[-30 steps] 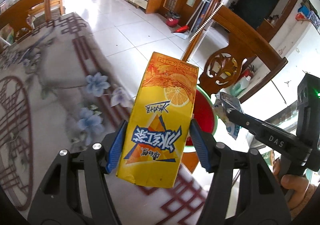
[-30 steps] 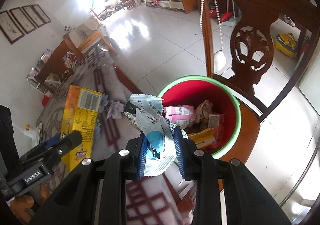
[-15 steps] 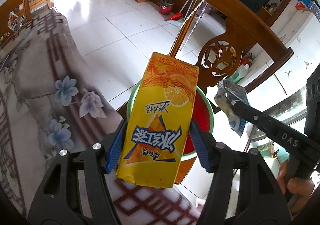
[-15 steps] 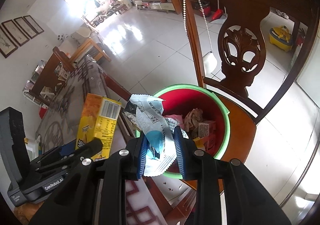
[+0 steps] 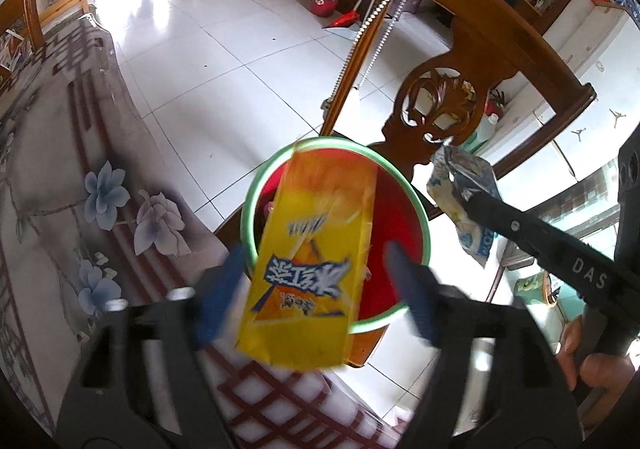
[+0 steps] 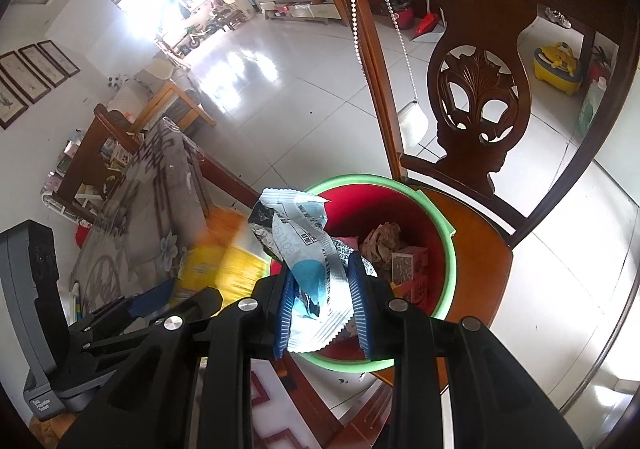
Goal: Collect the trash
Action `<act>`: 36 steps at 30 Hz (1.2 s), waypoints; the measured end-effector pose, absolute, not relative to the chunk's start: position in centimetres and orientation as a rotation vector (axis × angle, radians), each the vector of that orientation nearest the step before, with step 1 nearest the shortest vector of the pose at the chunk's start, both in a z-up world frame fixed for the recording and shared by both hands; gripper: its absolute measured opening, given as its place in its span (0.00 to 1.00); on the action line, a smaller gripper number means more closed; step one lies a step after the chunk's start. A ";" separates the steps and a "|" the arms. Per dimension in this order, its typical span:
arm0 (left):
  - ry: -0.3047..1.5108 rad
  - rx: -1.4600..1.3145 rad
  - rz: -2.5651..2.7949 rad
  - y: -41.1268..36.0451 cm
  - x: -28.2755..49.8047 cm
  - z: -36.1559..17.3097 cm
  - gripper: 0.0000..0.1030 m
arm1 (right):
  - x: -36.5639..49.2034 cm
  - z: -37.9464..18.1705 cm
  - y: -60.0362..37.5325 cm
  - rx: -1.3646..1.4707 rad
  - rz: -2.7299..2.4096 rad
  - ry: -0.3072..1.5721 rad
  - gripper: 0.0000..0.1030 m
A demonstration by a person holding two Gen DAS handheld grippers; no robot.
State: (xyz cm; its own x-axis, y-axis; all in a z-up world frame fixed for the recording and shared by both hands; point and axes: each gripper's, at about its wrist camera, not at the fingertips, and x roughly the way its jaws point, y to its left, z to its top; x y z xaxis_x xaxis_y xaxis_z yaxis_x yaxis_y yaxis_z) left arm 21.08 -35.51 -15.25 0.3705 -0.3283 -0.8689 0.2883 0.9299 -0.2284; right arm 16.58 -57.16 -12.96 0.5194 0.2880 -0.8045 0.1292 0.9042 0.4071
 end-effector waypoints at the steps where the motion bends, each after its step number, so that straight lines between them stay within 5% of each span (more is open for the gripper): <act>1: 1.115 -0.044 -0.391 -35.5 21.2 -15.2 0.82 | 16.7 -13.0 -57.2 0.451 0.097 1.031 0.26; 6: 1.099 -0.058 -0.368 -34.2 21.1 -14.8 0.89 | 17.0 -13.3 -56.5 0.442 0.105 1.040 0.33; 11: 1.055 -0.112 -0.329 -31.3 20.3 -13.4 0.95 | 17.4 -13.6 -55.4 0.424 0.088 1.025 0.67; 21: 0.882 -0.292 -0.260 -22.0 16.8 -9.0 0.95 | 15.3 -11.5 -47.6 0.298 0.153 0.971 0.69; 26: 0.661 -0.354 -0.187 -15.6 12.9 -4.5 0.95 | 12.2 -9.1 -41.1 0.186 0.224 0.873 0.77; 30: 0.538 -0.323 -0.126 -11.8 9.8 -2.0 0.95 | 9.2 -7.2 -35.8 0.113 0.251 0.748 0.92; 36: 0.428 -0.277 -0.005 -5.5 5.2 0.6 0.95 | 6.5 -4.7 -29.7 0.087 0.286 0.600 0.93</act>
State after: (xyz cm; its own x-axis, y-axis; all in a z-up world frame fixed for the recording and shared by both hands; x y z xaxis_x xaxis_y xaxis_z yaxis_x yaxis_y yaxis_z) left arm 5.21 -5.46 0.60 0.9105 -0.0631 -0.4088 -0.0530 0.9623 -0.2667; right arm 6.54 -29.74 -4.67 0.7873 0.2901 -0.5441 -0.2396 0.9570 0.1636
